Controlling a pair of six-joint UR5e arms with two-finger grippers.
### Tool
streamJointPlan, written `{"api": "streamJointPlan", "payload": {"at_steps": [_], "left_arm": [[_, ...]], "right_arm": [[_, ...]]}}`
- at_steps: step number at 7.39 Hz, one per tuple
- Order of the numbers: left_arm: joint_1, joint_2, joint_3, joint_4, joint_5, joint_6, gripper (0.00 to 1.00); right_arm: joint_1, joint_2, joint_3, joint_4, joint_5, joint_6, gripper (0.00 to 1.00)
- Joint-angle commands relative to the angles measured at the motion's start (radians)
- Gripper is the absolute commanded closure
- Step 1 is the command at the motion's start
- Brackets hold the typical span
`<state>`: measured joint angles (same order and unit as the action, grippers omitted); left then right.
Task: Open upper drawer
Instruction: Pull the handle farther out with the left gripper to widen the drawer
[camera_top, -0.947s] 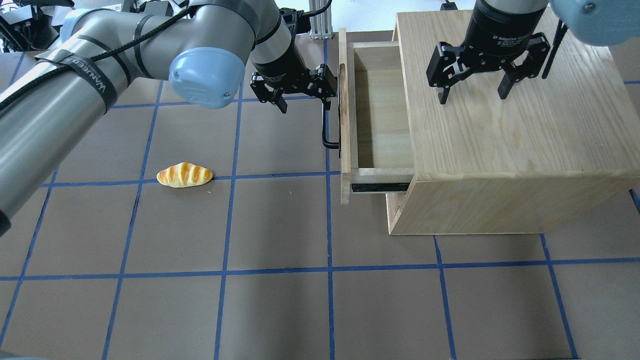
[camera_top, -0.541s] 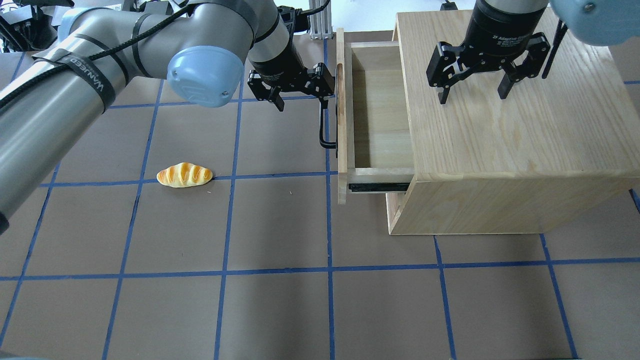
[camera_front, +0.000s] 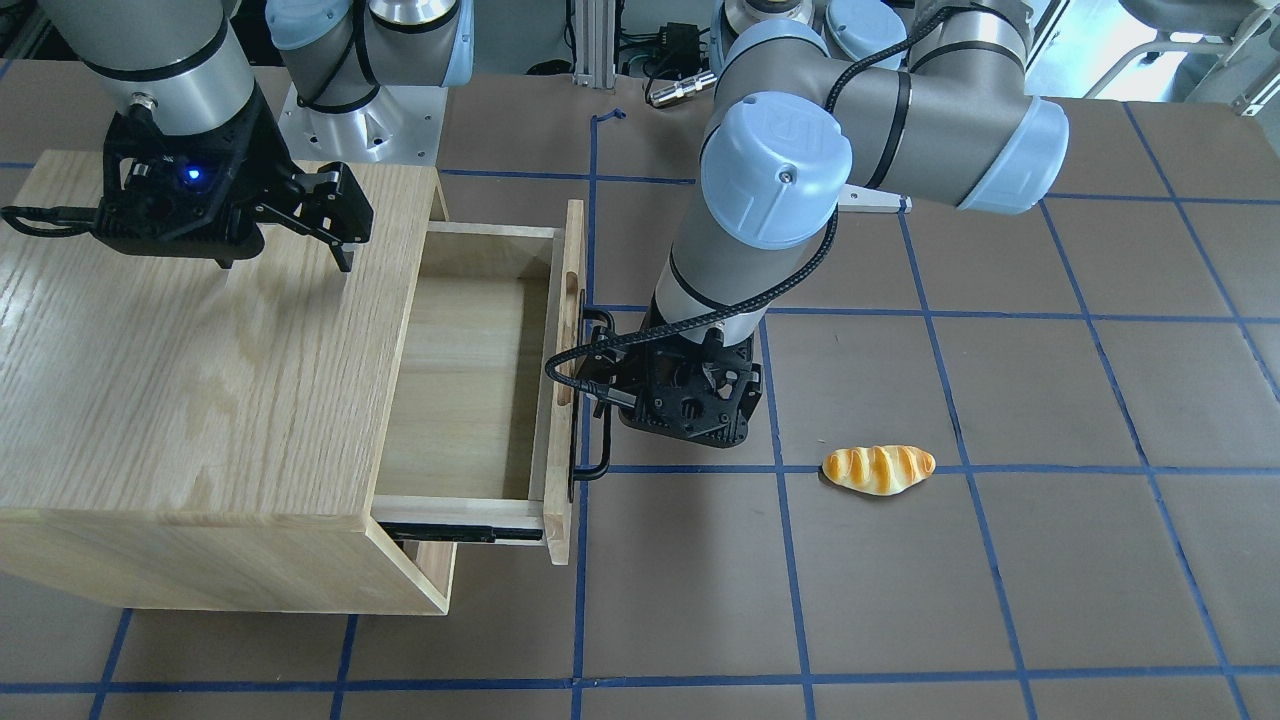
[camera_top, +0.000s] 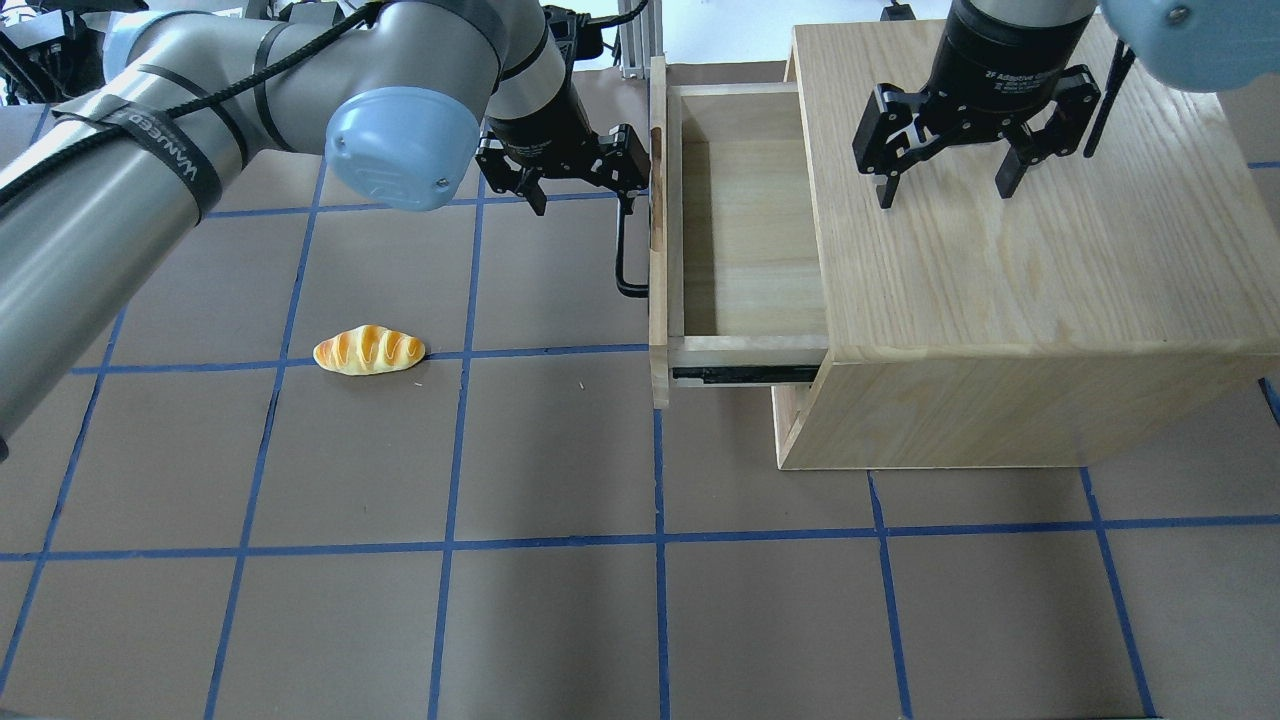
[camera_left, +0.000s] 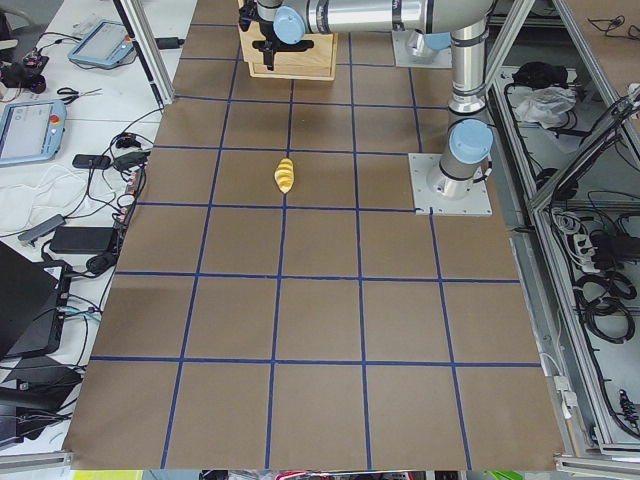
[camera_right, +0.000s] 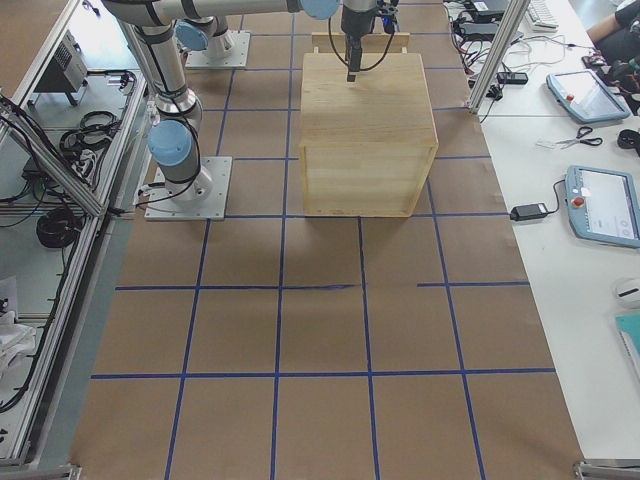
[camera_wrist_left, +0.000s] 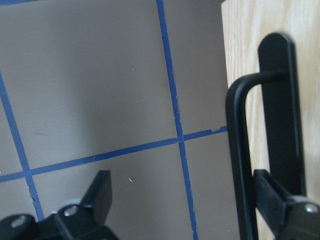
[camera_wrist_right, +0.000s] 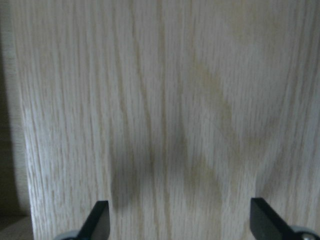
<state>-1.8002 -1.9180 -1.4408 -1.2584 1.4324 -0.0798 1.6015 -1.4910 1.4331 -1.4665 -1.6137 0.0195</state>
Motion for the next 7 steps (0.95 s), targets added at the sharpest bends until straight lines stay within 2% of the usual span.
{"api": "streamJointPlan", "payload": {"at_steps": [1,7], "left_arm": [[0.001,0.001,0.0,-0.003,0.03,0.009,0.0],[0.021,0.019,-0.006,-0.001,0.031,0.029,0.0]], "right_arm": [[0.0,0.0,0.001,0.0,0.0,0.0,0.0],[0.0,0.0,0.0,0.0,0.0,0.0,0.0]]}}
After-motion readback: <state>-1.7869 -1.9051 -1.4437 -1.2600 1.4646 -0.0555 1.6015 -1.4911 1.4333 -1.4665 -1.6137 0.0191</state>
